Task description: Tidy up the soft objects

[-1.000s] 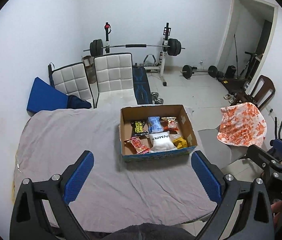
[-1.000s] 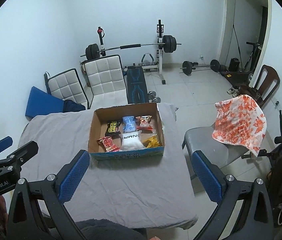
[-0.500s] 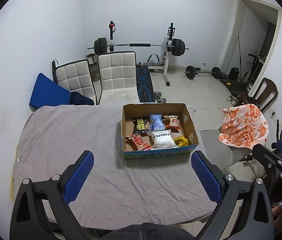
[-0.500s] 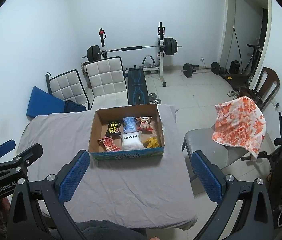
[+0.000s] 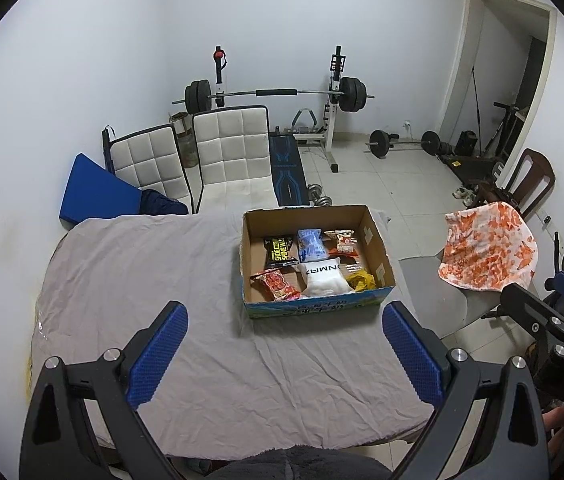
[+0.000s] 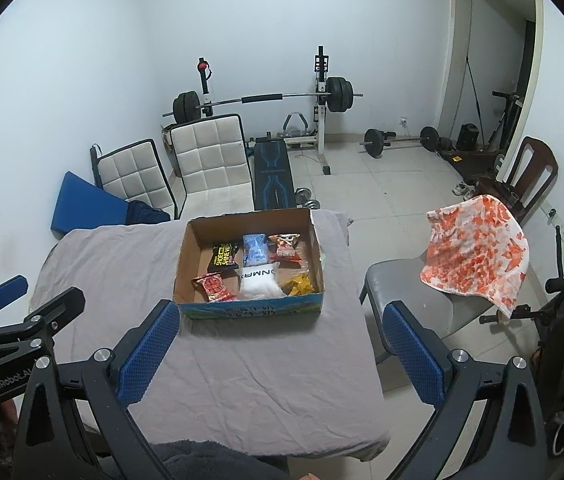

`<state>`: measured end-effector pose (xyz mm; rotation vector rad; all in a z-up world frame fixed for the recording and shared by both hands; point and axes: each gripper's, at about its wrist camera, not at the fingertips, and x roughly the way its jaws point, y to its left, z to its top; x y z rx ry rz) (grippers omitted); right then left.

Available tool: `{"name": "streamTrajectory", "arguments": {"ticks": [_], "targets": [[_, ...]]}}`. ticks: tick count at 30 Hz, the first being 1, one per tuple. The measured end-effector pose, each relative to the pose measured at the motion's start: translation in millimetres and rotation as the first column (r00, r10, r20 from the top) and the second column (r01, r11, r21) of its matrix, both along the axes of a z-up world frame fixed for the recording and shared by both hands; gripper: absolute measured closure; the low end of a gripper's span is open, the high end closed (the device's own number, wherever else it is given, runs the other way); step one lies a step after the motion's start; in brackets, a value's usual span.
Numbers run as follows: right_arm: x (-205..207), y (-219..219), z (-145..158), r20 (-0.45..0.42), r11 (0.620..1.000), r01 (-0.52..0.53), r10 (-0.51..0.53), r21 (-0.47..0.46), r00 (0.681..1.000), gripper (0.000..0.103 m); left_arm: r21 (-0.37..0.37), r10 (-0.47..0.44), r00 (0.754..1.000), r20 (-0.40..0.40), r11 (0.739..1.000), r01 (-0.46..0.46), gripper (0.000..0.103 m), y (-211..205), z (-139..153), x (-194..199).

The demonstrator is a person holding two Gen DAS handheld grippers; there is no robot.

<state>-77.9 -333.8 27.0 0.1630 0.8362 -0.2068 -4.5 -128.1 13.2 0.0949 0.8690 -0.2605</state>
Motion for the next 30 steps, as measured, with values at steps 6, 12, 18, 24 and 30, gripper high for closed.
{"name": "streamTrajectory", "arguments": {"ticks": [6, 12, 18, 24, 30], "targets": [[-1.1, -5.4, -1.5, -0.002, 1.000, 0.005, -0.005, -0.011, 1.000, 0.000, -0.001, -0.001, 1.000, -0.001, 1.000, 0.001, 0.003, 2.0, 0.3, -0.3], [-0.3, -5.0, -2.6, -0.005, 1.000, 0.001, -0.002, -0.021, 1.000, 0.000, -0.004, 0.006, 1.000, 0.002, 1.000, -0.006, 0.003, 3.9, 0.3, -2.1], [1.0, -4.2, -3.7, -0.005, 1.000, -0.002, 0.002, -0.018, 1.000, 0.000, -0.006, 0.008, 1.000, 0.003, 1.000, -0.008, 0.003, 5.6, 0.9, -2.4], [5.5, -3.8, -4.7, -0.012, 1.000, -0.011, 0.010, -0.012, 1.000, 0.000, -0.006, 0.008, 1.000, 0.005, 1.000, -0.008, 0.003, 6.3, 0.8, -2.7], [6.1, -4.2, -4.9, -0.010, 1.000, -0.011, 0.011, -0.014, 1.000, 0.000, -0.006, 0.018, 1.000, 0.014, 1.000, -0.018, 0.003, 4.4, 5.8, -2.0]]}}
